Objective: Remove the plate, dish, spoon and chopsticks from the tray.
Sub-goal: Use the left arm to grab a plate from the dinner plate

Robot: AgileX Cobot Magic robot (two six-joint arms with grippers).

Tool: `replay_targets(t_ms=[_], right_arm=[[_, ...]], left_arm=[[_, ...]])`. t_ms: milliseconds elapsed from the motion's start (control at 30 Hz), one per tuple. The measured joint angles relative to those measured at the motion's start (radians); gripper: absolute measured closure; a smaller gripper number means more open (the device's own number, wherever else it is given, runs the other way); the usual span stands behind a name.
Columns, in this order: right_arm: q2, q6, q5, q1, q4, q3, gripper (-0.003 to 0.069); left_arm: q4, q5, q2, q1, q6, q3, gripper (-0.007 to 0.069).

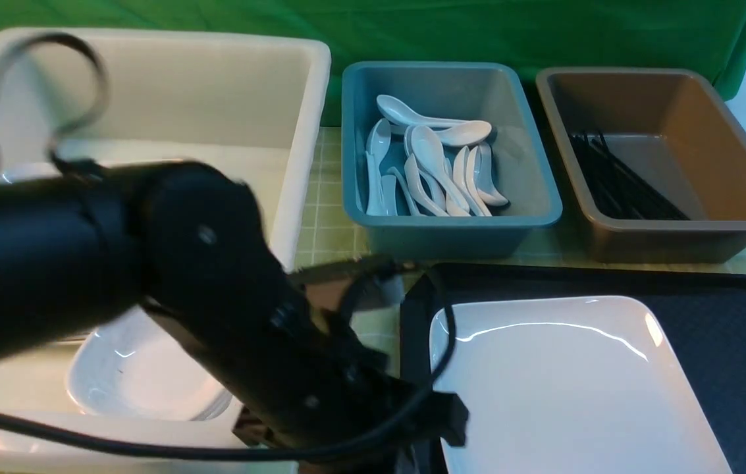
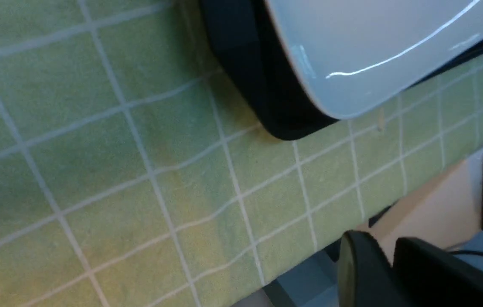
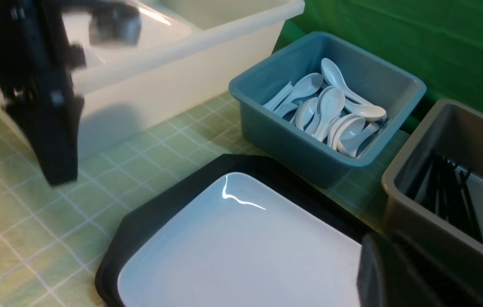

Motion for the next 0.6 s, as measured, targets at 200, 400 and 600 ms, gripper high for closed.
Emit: replay_targets(t_ms=[200,400,600], right_arm=[[0.000,0.000,-0.003,0.000,0.000,0.000,0.0652],[0.000,0.000,-0.004,0.000,0.000,0.000,0.0652],[0.000,0.000,-0.004,0.000,0.000,0.000,0.0652]], left_arm=[[-0.038,-0.156,0.100,-0.093,-0.098,-0.001,0.0315],[-0.062,-0.246,0.190,-0.094,-0.142,-0.001,0.0237],[-0.069,-0.287,0.275,-0.094,-0.161,-0.001,0.0232]])
